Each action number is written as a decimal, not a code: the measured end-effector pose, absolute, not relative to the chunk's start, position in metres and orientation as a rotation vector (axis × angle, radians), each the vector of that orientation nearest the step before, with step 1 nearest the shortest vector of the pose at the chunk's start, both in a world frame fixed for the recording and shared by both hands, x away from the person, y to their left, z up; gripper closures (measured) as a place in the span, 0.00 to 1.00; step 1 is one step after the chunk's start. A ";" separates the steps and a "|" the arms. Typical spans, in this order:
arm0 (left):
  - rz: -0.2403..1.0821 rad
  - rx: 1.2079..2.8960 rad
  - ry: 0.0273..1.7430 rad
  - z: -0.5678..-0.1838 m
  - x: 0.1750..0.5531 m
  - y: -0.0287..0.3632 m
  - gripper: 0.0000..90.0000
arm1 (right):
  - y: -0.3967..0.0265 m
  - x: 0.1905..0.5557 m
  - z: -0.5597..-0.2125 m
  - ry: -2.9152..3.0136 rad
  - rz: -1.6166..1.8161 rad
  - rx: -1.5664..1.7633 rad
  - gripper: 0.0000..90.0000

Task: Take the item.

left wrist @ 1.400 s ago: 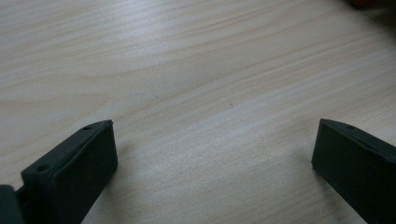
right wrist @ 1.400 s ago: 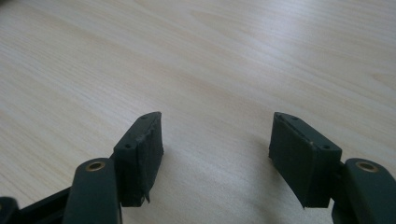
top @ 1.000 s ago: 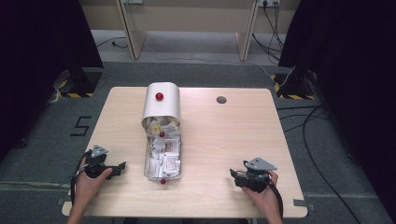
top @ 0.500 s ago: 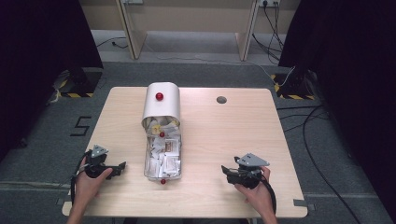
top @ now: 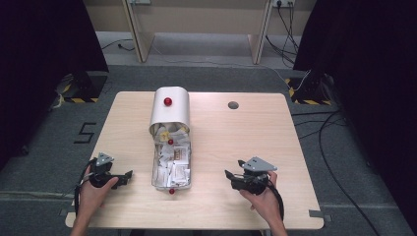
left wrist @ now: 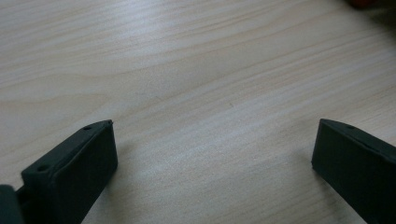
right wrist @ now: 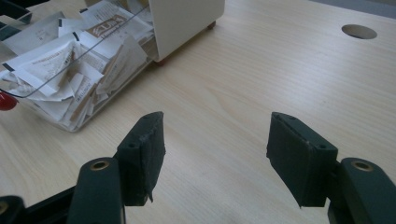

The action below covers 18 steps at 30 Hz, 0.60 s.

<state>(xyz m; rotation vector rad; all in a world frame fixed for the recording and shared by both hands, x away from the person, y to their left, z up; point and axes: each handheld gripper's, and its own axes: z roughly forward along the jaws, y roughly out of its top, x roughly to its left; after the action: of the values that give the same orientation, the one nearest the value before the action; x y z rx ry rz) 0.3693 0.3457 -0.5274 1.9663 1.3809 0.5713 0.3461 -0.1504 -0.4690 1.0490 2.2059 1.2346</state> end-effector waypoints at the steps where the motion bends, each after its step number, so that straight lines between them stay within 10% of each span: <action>1: 0.572 1.968 1.380 -0.527 0.369 0.346 0.00 | -0.149 0.346 -0.468 2.205 1.238 1.047 0.42; 18: 0.571 1.967 1.380 -0.527 0.369 0.346 0.00 | -0.112 0.347 -0.455 2.241 1.294 0.947 0.45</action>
<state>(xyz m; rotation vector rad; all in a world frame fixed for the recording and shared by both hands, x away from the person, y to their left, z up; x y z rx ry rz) 0.3688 0.3459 -0.5274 1.9670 1.3799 0.5712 0.3471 -0.1125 -0.4552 0.9472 2.2411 1.2945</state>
